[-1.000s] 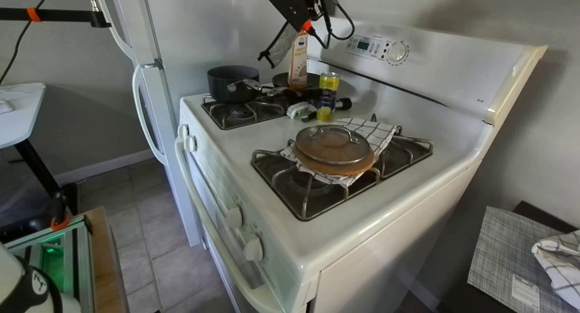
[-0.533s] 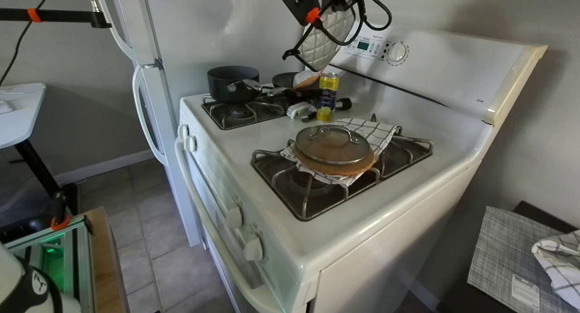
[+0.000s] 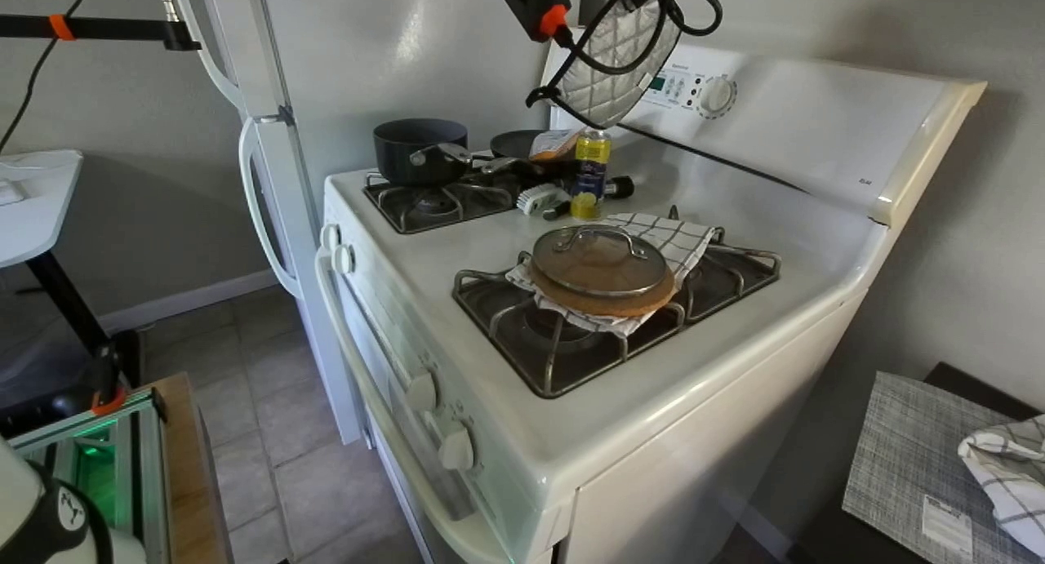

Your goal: Put the black mat on the bottom-right stove plate

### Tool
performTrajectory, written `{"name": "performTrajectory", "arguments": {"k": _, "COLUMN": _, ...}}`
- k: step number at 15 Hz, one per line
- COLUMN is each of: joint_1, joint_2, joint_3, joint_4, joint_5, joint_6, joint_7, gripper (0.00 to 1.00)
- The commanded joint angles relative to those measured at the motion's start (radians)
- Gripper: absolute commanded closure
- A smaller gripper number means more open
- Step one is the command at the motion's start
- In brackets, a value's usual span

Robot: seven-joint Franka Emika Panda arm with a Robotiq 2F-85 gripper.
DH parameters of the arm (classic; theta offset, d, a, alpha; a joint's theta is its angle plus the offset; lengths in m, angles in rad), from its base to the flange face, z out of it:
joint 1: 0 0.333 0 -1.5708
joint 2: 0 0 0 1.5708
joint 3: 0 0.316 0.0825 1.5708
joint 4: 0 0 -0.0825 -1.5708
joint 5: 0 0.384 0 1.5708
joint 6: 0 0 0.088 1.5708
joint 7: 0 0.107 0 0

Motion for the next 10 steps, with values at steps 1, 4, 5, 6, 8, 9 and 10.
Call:
{"name": "performTrajectory", "arguments": {"k": 1, "joint_1": -0.015, "joint_2": 0.028, "joint_3": -0.011, "joint_4": 0.005, "joint_5": 0.033, "joint_6": 0.069, "joint_7": 0.026, "gripper": 0.98}}
{"name": "performTrajectory", "arguments": {"k": 4, "joint_1": -0.038, "joint_2": 0.053, "joint_3": -0.030, "joint_4": 0.001, "joint_5": 0.029, "joint_6": 0.146, "joint_7": 0.053, "gripper": 0.98}}
{"name": "performTrajectory", "arguments": {"k": 5, "joint_1": -0.038, "joint_2": 0.060, "joint_3": -0.036, "joint_4": 0.001, "joint_5": 0.045, "joint_6": 0.163, "joint_7": 0.047, "gripper": 0.98}}
{"name": "performTrajectory", "arguments": {"k": 6, "joint_1": -0.030, "joint_2": 0.078, "joint_3": -0.048, "joint_4": 0.016, "joint_5": 0.094, "joint_6": 0.166, "joint_7": 0.011, "gripper": 0.98}}
{"name": "performTrajectory", "arguments": {"k": 8, "joint_1": -0.018, "joint_2": 0.117, "joint_3": -0.065, "joint_4": 0.050, "joint_5": 0.198, "joint_6": 0.147, "joint_7": -0.025, "gripper": 0.98}}
{"name": "performTrajectory", "arguments": {"k": 9, "joint_1": -0.017, "joint_2": 0.139, "joint_3": -0.067, "joint_4": 0.074, "joint_5": 0.256, "joint_6": 0.152, "joint_7": -0.050, "gripper": 0.98}}
{"name": "performTrajectory", "arguments": {"k": 10, "joint_1": -0.018, "joint_2": 0.158, "joint_3": -0.065, "joint_4": 0.095, "joint_5": 0.317, "joint_6": 0.161, "joint_7": -0.074, "gripper": 0.98}}
